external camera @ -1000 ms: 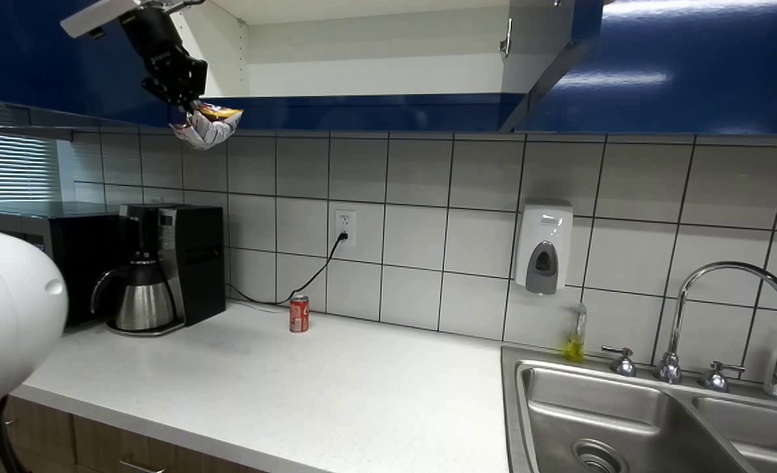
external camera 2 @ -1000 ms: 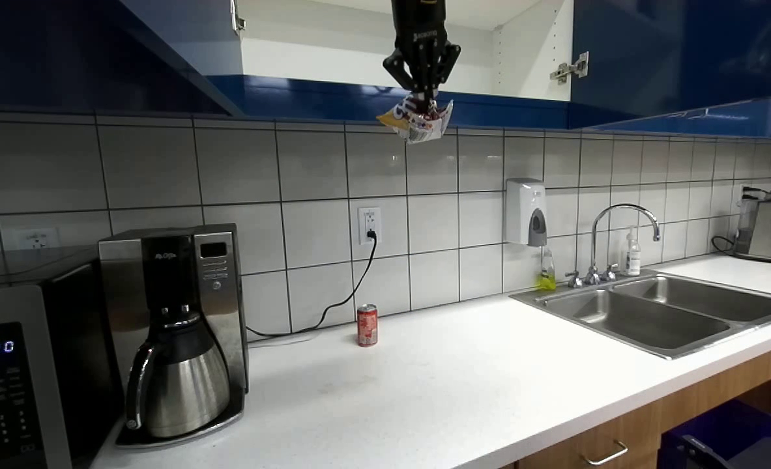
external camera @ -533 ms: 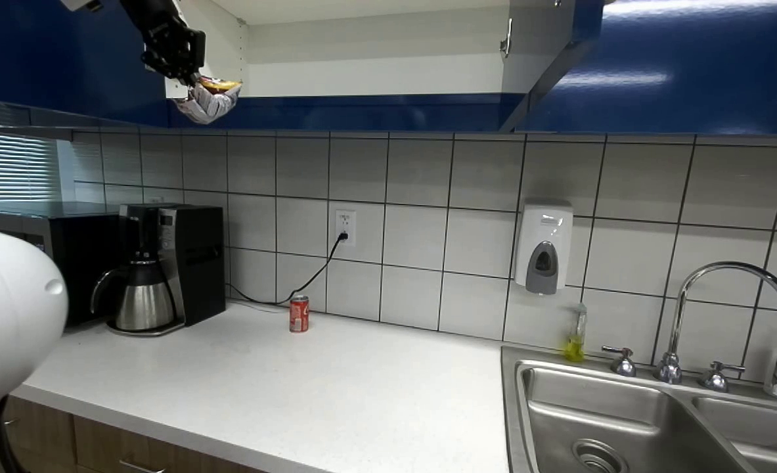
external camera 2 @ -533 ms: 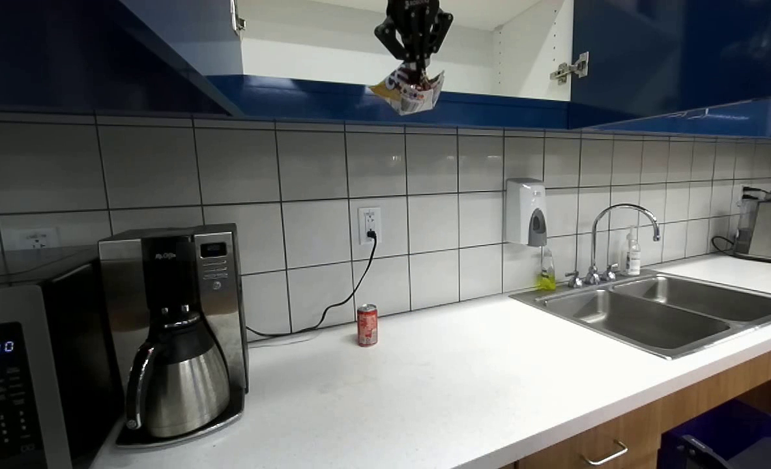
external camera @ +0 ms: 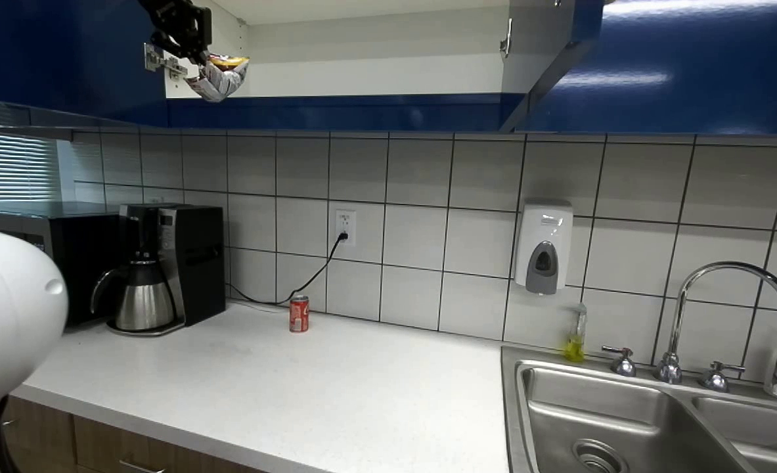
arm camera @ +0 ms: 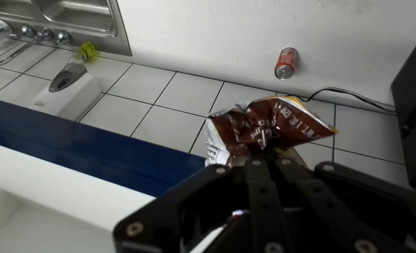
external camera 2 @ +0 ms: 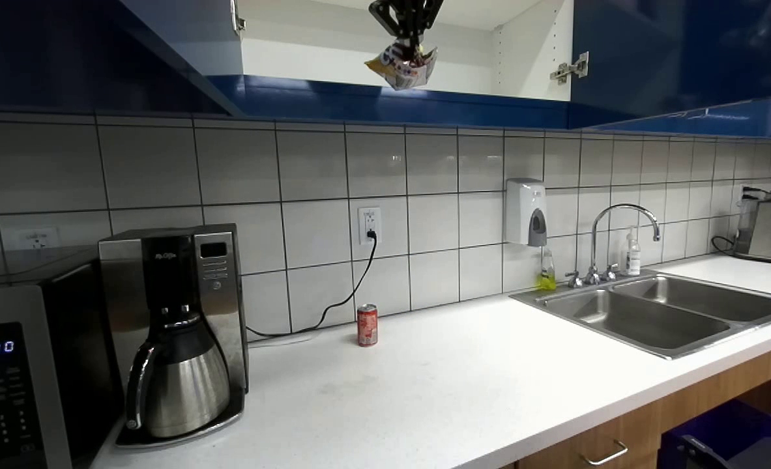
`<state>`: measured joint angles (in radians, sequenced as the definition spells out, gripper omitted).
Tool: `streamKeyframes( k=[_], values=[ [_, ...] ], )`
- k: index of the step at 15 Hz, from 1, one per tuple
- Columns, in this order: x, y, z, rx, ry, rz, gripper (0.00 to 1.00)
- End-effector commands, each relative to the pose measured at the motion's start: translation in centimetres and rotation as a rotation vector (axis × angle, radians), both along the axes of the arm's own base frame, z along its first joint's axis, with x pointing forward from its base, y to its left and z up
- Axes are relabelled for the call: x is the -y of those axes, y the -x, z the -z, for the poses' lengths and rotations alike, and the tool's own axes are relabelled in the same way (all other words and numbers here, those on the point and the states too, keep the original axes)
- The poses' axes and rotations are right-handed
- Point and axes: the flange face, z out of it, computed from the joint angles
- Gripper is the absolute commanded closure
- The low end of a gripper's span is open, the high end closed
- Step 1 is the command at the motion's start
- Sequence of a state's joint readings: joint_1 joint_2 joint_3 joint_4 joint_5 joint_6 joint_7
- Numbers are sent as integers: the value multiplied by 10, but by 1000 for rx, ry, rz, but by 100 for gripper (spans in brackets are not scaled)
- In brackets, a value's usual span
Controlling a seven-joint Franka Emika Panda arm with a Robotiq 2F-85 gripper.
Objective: Put the yellow and brown packet in the open upper cabinet.
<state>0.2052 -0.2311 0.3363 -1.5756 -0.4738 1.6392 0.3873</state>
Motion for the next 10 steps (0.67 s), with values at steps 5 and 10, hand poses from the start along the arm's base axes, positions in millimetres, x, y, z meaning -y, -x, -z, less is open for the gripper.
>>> streamKeyframes(
  k=[5,10],
  values=[
    [-1,-26,-22,56,50,-15,100],
    [-2,-45,-30,108,92,-42,100]
  ],
)
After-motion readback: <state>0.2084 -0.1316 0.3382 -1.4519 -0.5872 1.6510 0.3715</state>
